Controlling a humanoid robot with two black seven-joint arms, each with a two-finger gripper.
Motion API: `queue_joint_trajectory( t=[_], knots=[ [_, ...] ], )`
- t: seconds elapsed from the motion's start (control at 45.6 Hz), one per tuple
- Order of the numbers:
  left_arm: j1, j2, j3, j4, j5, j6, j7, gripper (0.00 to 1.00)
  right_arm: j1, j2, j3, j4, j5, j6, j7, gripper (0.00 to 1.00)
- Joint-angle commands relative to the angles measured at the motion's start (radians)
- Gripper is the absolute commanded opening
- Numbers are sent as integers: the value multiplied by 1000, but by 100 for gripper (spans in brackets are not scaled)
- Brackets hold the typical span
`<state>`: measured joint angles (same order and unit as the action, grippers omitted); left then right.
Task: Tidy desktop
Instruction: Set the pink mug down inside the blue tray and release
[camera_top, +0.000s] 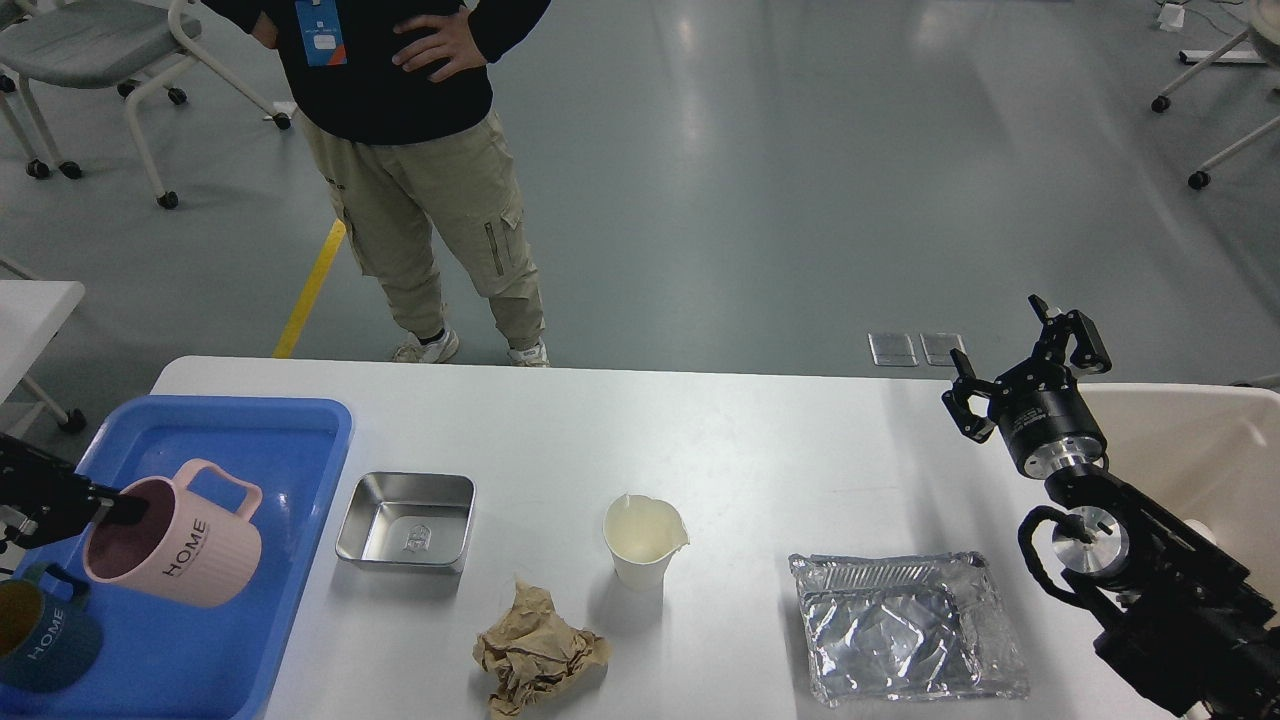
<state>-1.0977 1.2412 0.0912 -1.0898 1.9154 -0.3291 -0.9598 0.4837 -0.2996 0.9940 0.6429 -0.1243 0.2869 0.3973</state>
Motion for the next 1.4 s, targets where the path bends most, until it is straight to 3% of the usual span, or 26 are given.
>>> queue_joint_trajectory(
  t=[0.0,0.592,0.986,1.381],
  knots=[
    [53,24,2,11,2,50,0,3,-4,0,0,1,0,3,0,100],
    [183,24,2,205,30,180,0,4,-20,-1,0,6,0,14,0,100],
    [194,-80,24,294,28,189,0,5,-43,-9,3,26,0,15,0,100],
    [246,-253,71,470,11,234,0,5,-56,-18,8,26,0,17,0,100]
  ],
)
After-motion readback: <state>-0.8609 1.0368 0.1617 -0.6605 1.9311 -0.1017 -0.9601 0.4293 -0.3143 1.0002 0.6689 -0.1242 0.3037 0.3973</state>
